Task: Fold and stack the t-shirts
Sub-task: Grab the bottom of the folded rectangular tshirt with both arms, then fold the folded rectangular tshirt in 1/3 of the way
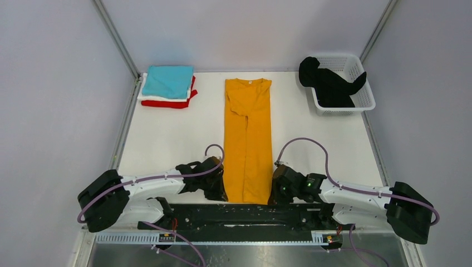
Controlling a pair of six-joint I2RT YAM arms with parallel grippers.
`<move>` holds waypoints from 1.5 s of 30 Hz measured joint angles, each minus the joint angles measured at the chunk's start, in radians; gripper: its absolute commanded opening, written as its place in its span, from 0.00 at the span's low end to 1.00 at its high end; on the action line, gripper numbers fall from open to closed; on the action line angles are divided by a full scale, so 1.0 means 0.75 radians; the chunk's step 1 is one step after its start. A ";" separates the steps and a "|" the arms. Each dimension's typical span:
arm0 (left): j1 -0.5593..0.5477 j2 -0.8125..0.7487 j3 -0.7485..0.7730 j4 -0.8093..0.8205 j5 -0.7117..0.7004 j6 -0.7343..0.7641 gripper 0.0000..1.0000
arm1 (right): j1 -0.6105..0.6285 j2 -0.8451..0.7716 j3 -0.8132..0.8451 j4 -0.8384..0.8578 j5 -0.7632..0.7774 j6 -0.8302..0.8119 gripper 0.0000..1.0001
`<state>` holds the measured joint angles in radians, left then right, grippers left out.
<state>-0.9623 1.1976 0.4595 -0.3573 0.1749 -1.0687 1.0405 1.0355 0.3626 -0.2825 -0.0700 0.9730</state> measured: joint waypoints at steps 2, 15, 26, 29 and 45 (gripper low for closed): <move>0.001 0.022 0.002 0.019 0.006 -0.005 0.00 | 0.000 -0.015 -0.010 -0.002 -0.001 0.000 0.17; -0.031 -0.256 -0.147 -0.021 0.019 -0.028 0.00 | 0.002 -0.162 -0.026 -0.117 -0.078 -0.021 0.00; 0.050 -0.231 0.121 -0.073 -0.024 0.092 0.00 | -0.002 -0.179 0.093 -0.153 -0.035 -0.087 0.00; 0.171 -0.210 0.155 -0.009 -0.025 0.125 0.00 | -0.040 -0.147 0.182 -0.162 0.033 -0.137 0.00; 0.600 0.389 0.655 0.162 0.015 0.325 0.00 | -0.551 0.397 0.710 -0.055 0.105 -0.499 0.00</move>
<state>-0.5121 1.4895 0.9504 -0.2356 0.1864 -0.8253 0.6273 1.3334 0.8948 -0.3237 0.0090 0.5987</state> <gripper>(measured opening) 0.021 0.026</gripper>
